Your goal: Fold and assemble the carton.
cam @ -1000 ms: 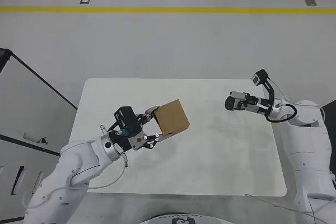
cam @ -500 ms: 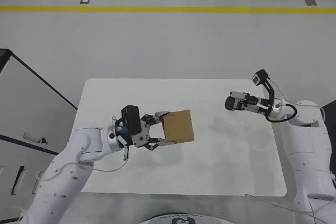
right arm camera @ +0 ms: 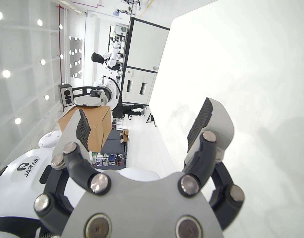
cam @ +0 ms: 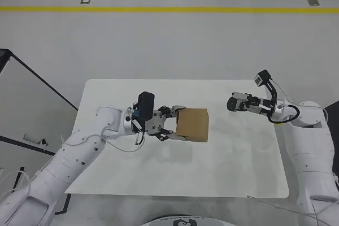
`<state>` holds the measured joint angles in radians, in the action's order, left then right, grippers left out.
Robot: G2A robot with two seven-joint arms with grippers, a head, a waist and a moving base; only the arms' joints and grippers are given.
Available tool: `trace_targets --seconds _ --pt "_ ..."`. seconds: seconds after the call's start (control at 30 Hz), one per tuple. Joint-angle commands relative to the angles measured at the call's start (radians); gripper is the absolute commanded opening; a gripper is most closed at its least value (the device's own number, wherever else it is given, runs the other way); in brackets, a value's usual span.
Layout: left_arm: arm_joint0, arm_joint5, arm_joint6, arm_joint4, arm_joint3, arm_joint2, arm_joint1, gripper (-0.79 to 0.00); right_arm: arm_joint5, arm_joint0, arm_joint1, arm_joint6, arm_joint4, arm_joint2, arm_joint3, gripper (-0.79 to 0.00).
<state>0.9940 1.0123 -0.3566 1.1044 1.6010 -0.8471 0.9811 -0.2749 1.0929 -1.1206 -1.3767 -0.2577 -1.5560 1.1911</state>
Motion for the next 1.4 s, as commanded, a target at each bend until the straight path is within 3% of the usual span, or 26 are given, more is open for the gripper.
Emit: trace_targets --seconds 0.0,0.27,0.43,0.6,0.83,1.2,1.37 --pt "0.005 0.0 0.014 0.0 0.002 -0.004 0.001 -0.785 0.0 0.0 0.0 0.0 0.0 0.0 0.0 0.0" --pt "0.019 -0.013 0.035 0.008 0.005 -0.001 0.002 -0.785 0.0 0.0 0.0 0.0 0.0 0.0 0.0 0.0" --pt "-0.007 0.0 0.01 0.093 -0.084 0.035 0.004 -0.785 0.0 0.0 0.0 0.0 0.0 0.0 0.0 0.0" --pt "-0.062 0.0 -0.15 0.216 -0.241 0.132 0.018 -0.785 0.0 0.0 0.0 0.0 0.0 0.0 0.0 0.0" --pt "-0.133 -0.007 -0.39 0.351 -0.437 0.238 0.062 -0.785 0.0 0.0 0.0 0.0 0.0 0.0 0.0 0.0" --pt "-0.12 -0.022 -0.378 0.345 -0.427 0.24 0.063 -0.785 0.0 0.0 0.0 0.0 0.0 0.0 0.0 0.0" --pt "-0.126 -0.034 -0.356 0.36 -0.488 0.265 0.083 -0.785 0.0 0.0 0.0 0.0 0.0 0.0 0.0 0.0"
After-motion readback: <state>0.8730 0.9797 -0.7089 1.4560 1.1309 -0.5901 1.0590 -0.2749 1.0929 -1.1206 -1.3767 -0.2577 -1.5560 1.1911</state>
